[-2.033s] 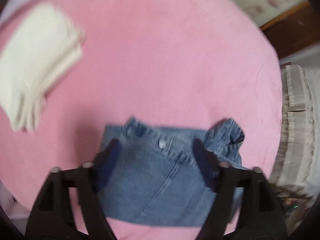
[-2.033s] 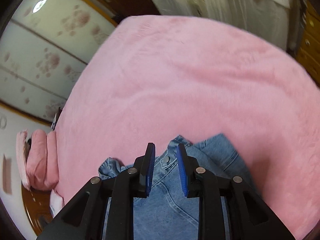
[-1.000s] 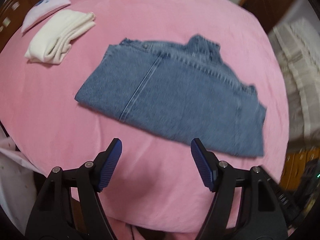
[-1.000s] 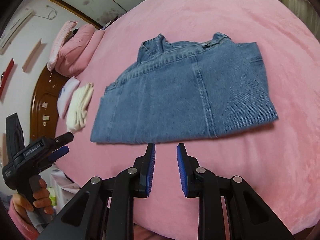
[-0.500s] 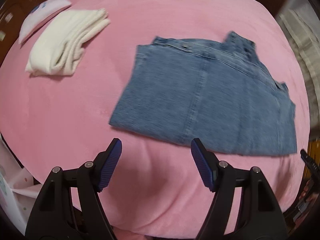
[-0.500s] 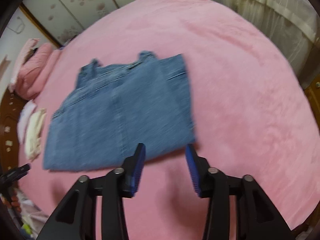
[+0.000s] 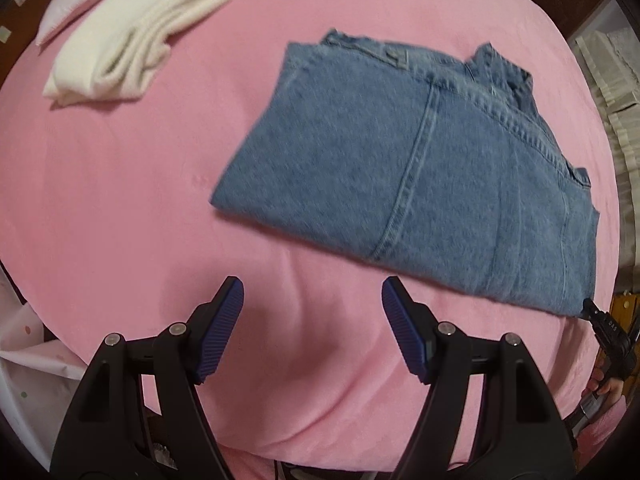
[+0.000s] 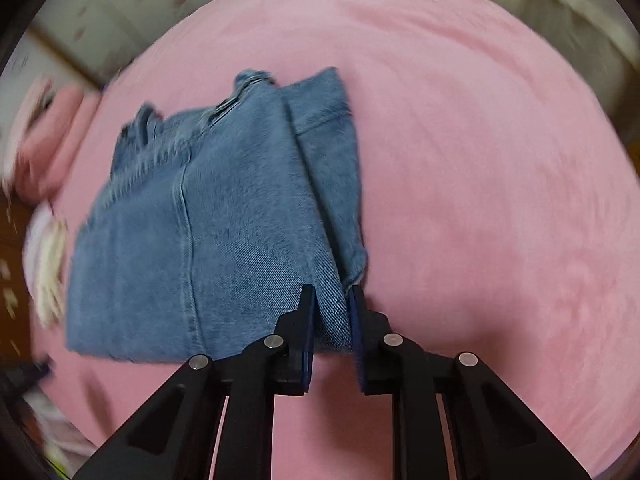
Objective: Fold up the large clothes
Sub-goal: 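Move both open grippers over the folded denim jacket, then close both grippers and press them onto the folded jacket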
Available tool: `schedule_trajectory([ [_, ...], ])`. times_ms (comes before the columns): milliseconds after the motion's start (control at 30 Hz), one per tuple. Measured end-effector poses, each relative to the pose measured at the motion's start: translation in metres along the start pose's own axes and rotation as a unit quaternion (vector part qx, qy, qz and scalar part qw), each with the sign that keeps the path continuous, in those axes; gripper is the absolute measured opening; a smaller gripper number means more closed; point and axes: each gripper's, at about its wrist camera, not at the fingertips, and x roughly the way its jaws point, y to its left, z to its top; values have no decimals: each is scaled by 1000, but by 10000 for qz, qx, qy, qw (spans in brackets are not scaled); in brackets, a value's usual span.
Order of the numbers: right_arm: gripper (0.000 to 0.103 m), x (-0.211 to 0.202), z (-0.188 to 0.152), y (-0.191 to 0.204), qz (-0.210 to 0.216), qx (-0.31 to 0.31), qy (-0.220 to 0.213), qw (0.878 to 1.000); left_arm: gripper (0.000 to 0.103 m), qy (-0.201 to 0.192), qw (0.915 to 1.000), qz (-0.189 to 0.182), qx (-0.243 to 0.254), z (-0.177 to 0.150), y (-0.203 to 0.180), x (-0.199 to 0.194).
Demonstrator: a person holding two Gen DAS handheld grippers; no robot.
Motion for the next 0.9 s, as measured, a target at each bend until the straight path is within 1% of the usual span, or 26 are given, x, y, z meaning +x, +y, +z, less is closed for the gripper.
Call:
schedule_trajectory([
  [67, 15, 1, -6, -4, -59, 138, 25, 9999, 69, 100, 9999, 7, 85, -3, -4, 5],
  [133, 14, 8, -10, -6, -253, 176, 116, 9995, 69, 194, 9996, 1, 183, -3, -9, 10],
  [233, 14, 13, -14, -3, -560, 78, 202, 9982, 69, 282, 9993, -8, 254, -2, -12, 13],
  [267, 14, 10, -14, -1, -623, 30, 150, 9979, 69, 321, 9991, -35, 267, -2, -13, 13],
  [300, 15, 7, -17, 1, -640, -17, 78, 9979, 69, 342, 9990, -52, 276, -2, -14, 13],
  [333, 16, -2, -19, 7, -676, -168, -103, 9975, 69, 337, 9989, -63, 313, -2, -15, 13],
  [433, 17, -33, -27, 31, -732, -576, -673, 9934, 69, 73, 9982, -247, 549, 0, -28, 7],
  [467, 20, -42, -31, 39, -787, -653, -835, 9912, 69, 23, 9978, -248, 619, 1, -32, 7],
  [500, 20, -50, -35, 47, -788, -692, -964, 9898, 69, -16, 9973, -259, 690, 3, -38, 8],
  [567, 25, -62, -44, 64, -619, -704, -1228, 9880, 69, -83, 9962, -396, 773, 7, -51, 12],
  [600, 26, -65, -51, 77, -463, -699, -1395, 9867, 66, -88, 9958, -435, 795, 10, -57, 15],
  [633, 27, -62, -54, 90, -315, -711, -1432, 9866, 64, -69, 9954, -488, 821, 12, -65, 19],
  [667, 27, -55, -59, 104, -35, -746, -1338, 9882, 61, -22, 9949, -554, 843, 14, -73, 24],
  [700, 27, -40, -64, 121, 329, -797, -1072, 9905, 59, 23, 9944, -616, 856, 16, -79, 28],
  [733, 27, -29, -68, 133, 595, -836, -846, 9911, 58, 111, 9935, -727, 867, 18, -87, 35],
  [800, 20, 1, -78, 162, 1172, -941, -319, 9881, 57, 294, 9922, -853, 857, 20, -100, 48],
  [833, 14, 14, -82, 175, 1500, -896, -167, 9845, 55, 377, 9921, -856, 834, 21, -104, 53],
  [867, 12, 28, -85, 186, 1797, -728, -42, 9810, 46, 459, 9918, -880, 801, 22, -107, 59],
  [900, 11, 38, -86, 193, 1967, -562, 60, 9788, 39, 510, 9916, -914, 760, 24, -109, 65],
])
